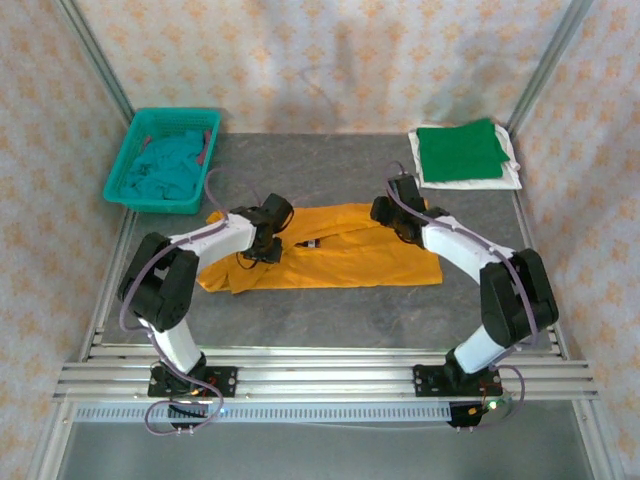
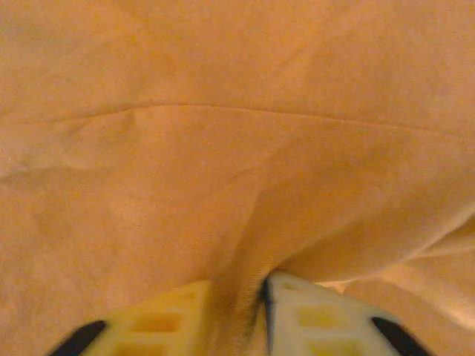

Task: Fold and stack the t-shirts

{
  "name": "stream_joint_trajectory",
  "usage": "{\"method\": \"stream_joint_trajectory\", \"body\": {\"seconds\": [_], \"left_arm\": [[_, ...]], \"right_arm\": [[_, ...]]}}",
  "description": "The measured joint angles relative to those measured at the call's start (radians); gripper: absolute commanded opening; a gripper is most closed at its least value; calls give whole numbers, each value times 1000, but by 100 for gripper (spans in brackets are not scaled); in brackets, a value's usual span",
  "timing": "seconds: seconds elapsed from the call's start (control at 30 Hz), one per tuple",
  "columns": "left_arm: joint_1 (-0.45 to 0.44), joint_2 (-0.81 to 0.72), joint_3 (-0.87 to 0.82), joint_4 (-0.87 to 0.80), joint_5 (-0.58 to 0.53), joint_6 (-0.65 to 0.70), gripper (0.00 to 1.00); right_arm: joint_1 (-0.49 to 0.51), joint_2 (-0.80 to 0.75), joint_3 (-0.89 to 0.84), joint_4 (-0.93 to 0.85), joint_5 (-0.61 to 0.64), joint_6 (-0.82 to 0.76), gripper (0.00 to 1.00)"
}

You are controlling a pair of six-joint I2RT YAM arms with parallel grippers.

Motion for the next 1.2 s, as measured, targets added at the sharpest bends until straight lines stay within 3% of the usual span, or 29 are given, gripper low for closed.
{"method": "stream_joint_trajectory", "body": {"seconds": [0.07, 0.3, 0.6, 0.63, 0.7, 0.77, 0.83, 1.03, 1.2], "left_arm": [[0, 2, 8, 1, -6, 2, 0], [11, -24, 65, -54, 3, 8, 0], [71, -121, 99, -134, 124, 95, 0], [77, -121, 99, -140, 132, 101, 1], [89, -121, 99, -156, 141, 119, 14], [93, -121, 99, -165, 141, 126, 16], [93, -118, 99, -169, 143, 130, 32], [93, -119, 87, -156, 122, 77, 36], [93, -203, -37, -155, 130, -61, 35]], "right_arm": [[-7, -7, -12, 0, 20, 8, 49], [-81, -8, -35, -12, 30, 31, 49], [-84, -7, -35, -25, 33, 31, 50], [-84, -7, -34, -27, 33, 31, 50], [-84, -6, -34, -28, 32, 31, 50], [-84, 0, -29, -32, 28, 31, 50], [-84, 14, -20, -34, 14, 31, 49], [-53, 61, -5, -32, -81, 31, 46], [39, 95, -6, 45, -272, 67, 43]]}}
